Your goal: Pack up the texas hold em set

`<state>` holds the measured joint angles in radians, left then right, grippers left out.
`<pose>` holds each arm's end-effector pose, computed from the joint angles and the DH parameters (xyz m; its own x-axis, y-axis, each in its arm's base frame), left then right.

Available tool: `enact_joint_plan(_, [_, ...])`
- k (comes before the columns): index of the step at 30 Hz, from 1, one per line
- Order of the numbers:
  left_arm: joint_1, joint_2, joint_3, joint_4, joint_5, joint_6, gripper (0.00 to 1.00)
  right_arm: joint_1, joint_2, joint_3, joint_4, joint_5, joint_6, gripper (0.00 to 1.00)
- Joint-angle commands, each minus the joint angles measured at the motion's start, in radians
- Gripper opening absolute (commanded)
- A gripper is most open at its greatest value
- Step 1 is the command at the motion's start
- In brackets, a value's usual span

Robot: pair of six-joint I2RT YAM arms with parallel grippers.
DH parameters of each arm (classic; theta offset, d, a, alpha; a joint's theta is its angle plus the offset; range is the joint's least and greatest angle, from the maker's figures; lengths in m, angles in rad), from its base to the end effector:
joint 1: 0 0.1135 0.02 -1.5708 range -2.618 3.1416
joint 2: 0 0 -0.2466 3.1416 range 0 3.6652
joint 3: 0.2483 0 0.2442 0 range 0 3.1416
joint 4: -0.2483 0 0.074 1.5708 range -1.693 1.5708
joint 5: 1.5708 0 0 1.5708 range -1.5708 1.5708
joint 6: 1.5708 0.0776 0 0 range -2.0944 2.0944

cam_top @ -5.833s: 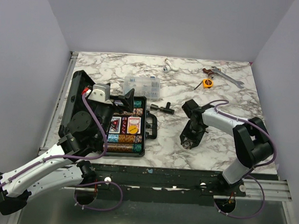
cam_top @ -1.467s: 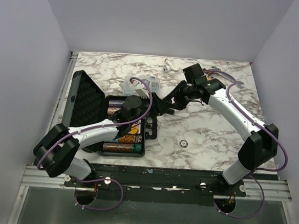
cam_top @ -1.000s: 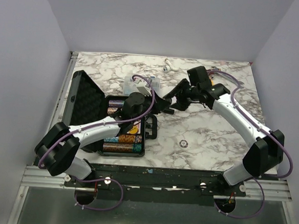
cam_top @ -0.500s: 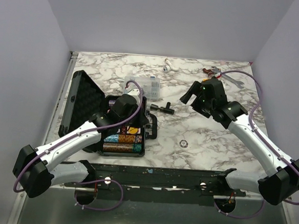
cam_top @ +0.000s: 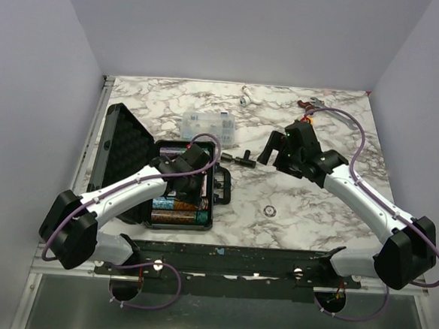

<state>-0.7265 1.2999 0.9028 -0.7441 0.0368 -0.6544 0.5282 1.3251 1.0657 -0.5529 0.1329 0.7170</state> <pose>0.1914 -0.1739 0.1771 -0.9502 0.0307 -0.3101 0.1221 0.9522 -0.2801 0.2712 0.1463 0.2404 -0.7491 0.3170 -0.5817 0.0948 0.9203 0.3795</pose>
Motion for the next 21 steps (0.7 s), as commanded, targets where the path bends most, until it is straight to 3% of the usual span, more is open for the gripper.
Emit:
enact_joint_plan(1, [0.001, 0.052, 0.045, -0.022, 0.005, 0.004, 0.0, -0.003, -0.01, -0.029, 0.029, -0.044, -0.02, 0.99])
enact_joint_plan(17, [-0.001, 0.149, 0.073, -0.076, -0.109, 0.036, 0.0, -0.003, 0.018, -0.074, 0.076, -0.08, -0.013, 0.99])
enact_joint_plan(21, [-0.001, 0.144, 0.073, -0.081, -0.11, 0.038, 0.12, -0.003, 0.029, -0.082, 0.083, -0.089, -0.014, 0.99])
